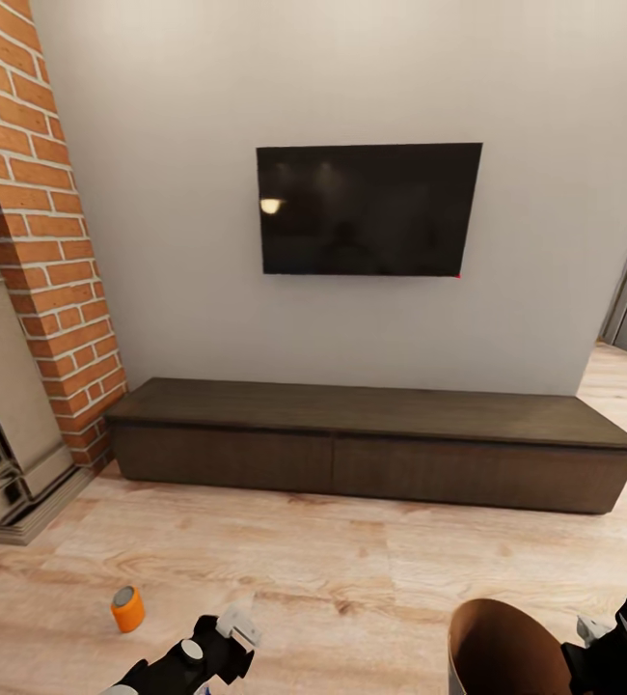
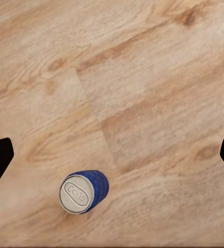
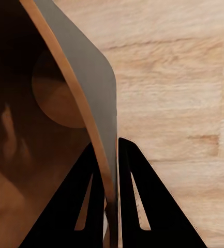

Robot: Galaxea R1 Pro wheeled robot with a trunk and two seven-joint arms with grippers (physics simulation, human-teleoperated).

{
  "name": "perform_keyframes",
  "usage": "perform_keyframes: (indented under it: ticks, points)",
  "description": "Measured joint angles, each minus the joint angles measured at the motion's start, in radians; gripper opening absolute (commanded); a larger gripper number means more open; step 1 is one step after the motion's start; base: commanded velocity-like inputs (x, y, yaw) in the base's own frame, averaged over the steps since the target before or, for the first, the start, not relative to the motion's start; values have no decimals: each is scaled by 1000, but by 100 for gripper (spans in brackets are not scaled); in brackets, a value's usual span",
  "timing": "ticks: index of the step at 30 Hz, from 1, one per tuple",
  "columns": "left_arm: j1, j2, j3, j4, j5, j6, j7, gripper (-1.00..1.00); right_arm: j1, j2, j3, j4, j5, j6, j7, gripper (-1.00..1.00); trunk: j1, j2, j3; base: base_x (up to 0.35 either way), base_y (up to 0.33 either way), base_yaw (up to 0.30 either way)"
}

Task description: Put the three can of soda from the living room inside the tash can in the kitchen.

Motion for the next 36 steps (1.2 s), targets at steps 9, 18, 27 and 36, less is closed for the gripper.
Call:
perform_keyframes:
  ticks: [9, 18, 27, 36]
  points:
    - [0, 1, 0, -1, 1, 0, 0, 100, 0, 0, 0, 0, 0, -1, 0, -100, 0, 0, 0, -10, 24, 0]
    - [-1, 1, 6, 0, 1, 2, 0, 100, 0, 0, 0, 0, 1, -2, 0, -100, 0, 0, 0, -1, 148, 0]
    - [-1, 3, 10, -1, 4, 0, 0, 100, 0, 1, 2, 0, 8, -3, -1, -100, 0, 0, 0, 16, 131, 0]
    - [-1, 5, 11, -1, 7, 0, -2, 100, 0, 2, -1, 0, -2, 0, 0, -100, 0, 0, 0, 67, 155, 0]
